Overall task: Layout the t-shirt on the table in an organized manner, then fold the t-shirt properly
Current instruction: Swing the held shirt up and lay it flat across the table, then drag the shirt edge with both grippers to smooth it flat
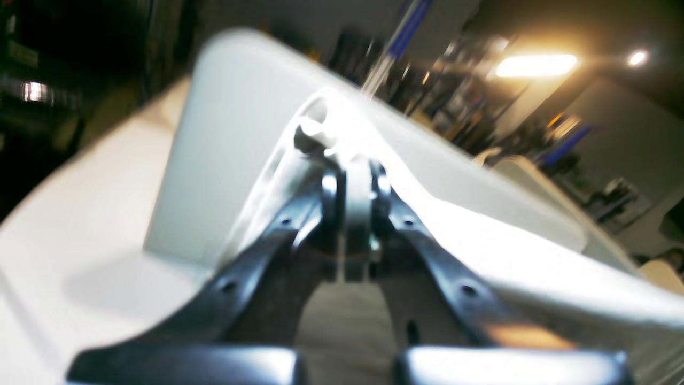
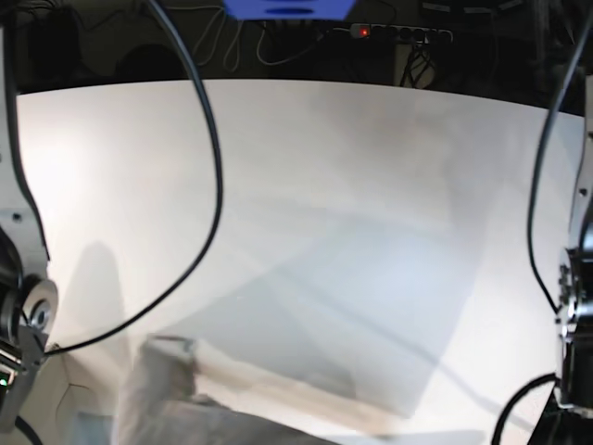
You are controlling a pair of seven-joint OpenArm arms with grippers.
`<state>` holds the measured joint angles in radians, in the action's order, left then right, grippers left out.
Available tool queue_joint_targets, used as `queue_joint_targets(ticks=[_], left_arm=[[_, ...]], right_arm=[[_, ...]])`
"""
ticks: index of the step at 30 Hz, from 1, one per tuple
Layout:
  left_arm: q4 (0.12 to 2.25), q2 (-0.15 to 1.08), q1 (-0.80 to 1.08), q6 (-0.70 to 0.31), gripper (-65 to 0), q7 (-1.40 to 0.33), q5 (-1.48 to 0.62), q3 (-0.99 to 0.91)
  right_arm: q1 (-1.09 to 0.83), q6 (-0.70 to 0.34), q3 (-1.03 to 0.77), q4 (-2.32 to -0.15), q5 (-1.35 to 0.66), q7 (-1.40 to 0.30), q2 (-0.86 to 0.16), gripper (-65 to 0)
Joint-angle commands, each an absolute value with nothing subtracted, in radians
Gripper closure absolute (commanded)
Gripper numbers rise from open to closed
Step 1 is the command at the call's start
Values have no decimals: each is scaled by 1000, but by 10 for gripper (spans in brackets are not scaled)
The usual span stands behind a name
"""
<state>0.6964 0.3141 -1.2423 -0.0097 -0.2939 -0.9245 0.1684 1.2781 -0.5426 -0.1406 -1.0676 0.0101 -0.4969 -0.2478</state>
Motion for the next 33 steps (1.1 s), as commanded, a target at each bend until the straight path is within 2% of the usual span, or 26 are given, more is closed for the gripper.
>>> queue_joint_targets(ticks=[1, 4, 8, 11, 14, 17, 21, 27, 33], left_arm=[[723, 328, -1309, -16, -2, -257, -931, 162], [723, 328, -1309, -18, -2, -262, -932, 162], [777, 343, -1297, -18, -2, -263, -935, 159], [874, 377, -1144, -18, -2, -263, -935, 157], [992, 386, -937, -15, -2, -260, -937, 154], [1090, 400, -708, -16, -2, -259, -937, 61], [1205, 397, -455, -18, -2, -265, -937, -56], [1388, 395, -71, -18, -1, -260, -937, -143], [1432, 305, 193, -18, -1, -260, -937, -288]], right_arm=[[1306, -539, -134, -1075, -1, -475, -255, 0], [1294, -538, -142, -1138, -1, -475, -266, 0], [1066, -538, -143, -1330, -1, -476, -266, 0], [842, -538, -145, -1465, -1, -473, -254, 0], [615, -538, -170, -1575, -5, -469, -200, 0], [401, -539, -197, -1646, -5, -441, -137, 0], [160, -539, -217, -1672, -5, -305, -88, 0], [-186, -539, -231, -1679, -5, -107, -71, 0], [-437, -539, -223, -1678, -7, 27, -64, 0]])
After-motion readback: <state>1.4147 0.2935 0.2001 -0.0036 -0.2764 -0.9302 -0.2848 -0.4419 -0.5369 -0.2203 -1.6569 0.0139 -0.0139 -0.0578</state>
